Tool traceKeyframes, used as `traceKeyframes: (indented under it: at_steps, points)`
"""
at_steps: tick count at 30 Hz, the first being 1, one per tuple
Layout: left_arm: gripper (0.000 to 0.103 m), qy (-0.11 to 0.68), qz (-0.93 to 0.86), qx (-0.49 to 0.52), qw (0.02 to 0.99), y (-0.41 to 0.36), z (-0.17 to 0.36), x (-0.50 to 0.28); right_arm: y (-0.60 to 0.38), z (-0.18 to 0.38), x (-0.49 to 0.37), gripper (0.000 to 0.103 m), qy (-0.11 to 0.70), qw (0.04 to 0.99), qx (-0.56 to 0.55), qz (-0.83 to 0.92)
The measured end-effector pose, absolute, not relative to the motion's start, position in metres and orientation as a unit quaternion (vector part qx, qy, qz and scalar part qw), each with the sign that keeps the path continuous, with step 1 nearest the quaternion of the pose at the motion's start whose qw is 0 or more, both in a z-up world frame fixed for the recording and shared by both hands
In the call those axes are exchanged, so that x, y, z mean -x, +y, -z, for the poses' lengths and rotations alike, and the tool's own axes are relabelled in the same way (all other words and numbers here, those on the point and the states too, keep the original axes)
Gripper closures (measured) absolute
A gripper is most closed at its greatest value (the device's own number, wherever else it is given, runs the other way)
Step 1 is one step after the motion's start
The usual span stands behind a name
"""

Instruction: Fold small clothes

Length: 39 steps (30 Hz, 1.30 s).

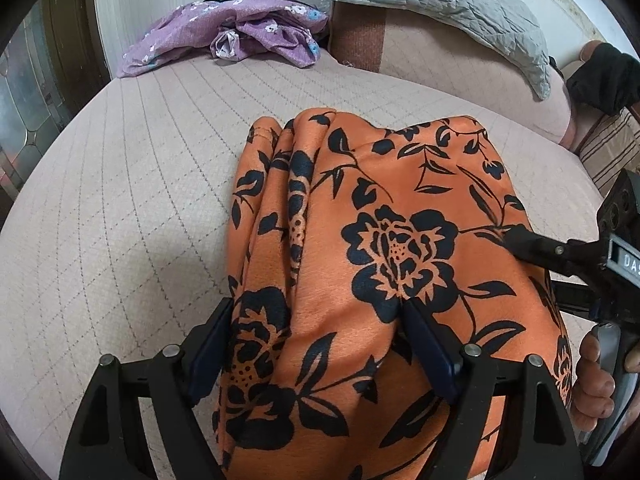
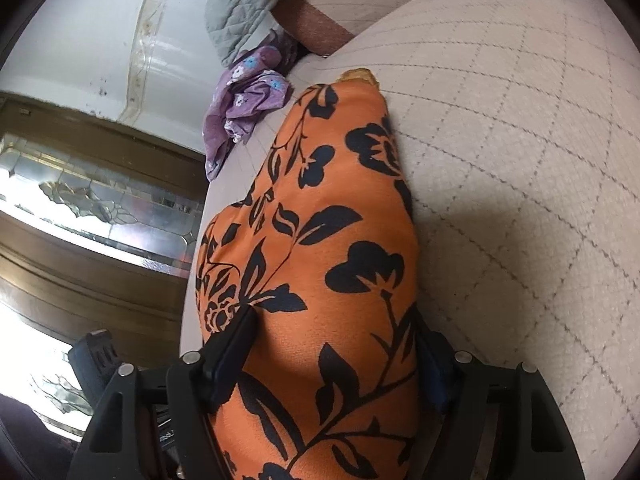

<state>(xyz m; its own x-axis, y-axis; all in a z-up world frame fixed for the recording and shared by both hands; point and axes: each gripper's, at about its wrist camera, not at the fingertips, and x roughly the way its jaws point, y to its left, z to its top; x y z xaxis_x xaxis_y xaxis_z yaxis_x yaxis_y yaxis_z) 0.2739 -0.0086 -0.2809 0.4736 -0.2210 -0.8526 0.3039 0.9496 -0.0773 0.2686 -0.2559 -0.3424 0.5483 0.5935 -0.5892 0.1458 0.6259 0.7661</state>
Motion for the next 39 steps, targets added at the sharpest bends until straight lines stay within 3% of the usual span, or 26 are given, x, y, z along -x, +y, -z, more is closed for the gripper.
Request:
traceKeyframes:
  at_steps: [4, 10, 27, 39]
  points:
    - [0.029, 0.479, 0.149, -0.053, 0.863, -0.018, 0.279, -0.269, -0.248, 0.339, -0.269, 0.037, 0.452, 0.791, -0.388, -0.141]
    - [0.033, 0.470, 0.147, -0.062, 0.868, -0.019, 0.276, -0.265, -0.247, 0.339, -0.268, 0.040, 0.450, 0.796, -0.380, -0.140]
    - [0.033, 0.468, 0.146, -0.073, 0.868, -0.021, 0.278, -0.265, -0.251, 0.344, -0.265, 0.040, 0.448, 0.791, -0.391, -0.143]
    - [0.016, 0.500, 0.147, -0.033, 0.853, -0.005, 0.290, -0.278, -0.251, 0.344, -0.265, 0.040, 0.448, 0.793, -0.388, -0.141]
